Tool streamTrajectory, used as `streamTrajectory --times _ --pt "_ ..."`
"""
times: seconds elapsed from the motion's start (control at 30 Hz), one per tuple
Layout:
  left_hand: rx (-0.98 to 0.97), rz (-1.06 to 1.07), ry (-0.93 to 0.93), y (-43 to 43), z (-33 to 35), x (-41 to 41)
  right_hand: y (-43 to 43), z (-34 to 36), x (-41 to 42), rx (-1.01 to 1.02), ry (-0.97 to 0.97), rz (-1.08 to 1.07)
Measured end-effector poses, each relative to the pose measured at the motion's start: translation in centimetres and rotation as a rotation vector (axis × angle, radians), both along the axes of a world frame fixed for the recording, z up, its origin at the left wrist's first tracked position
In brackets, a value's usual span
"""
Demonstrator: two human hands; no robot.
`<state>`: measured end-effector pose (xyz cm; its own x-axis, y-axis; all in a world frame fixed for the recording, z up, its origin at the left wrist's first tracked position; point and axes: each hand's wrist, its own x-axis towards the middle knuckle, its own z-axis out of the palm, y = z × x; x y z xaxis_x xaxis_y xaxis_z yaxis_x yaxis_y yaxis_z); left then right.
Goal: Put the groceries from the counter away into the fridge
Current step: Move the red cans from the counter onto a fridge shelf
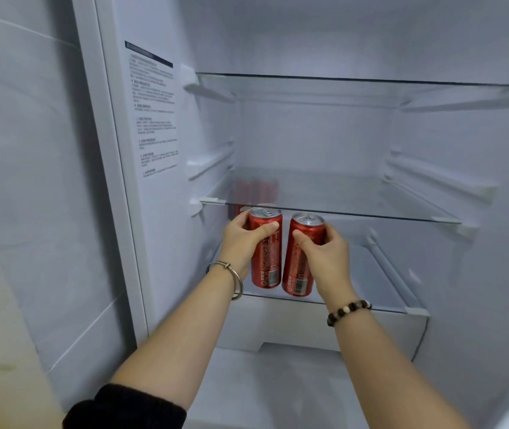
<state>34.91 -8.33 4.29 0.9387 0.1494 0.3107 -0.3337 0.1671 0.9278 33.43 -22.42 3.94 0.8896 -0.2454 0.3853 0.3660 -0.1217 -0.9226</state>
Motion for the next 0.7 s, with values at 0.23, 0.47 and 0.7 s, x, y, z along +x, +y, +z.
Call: streamTrajectory --times 0.23,0.47,0.7 --pt "0.113 0.102 0.017 0.6 -0.3 2.3 0.3 -0.9 2.0 -0.085 0.024 0.080" --pt "0.417 0.136 0.033 1.1 -1.4 1.9 -0.6 -3.0 2.7 -0.264 0.144 0.115" --pt "0.516 0.204 0.129 1.4 -3.5 2.3 0.2 -3.6 4.1 -0.345 0.145 0.053"
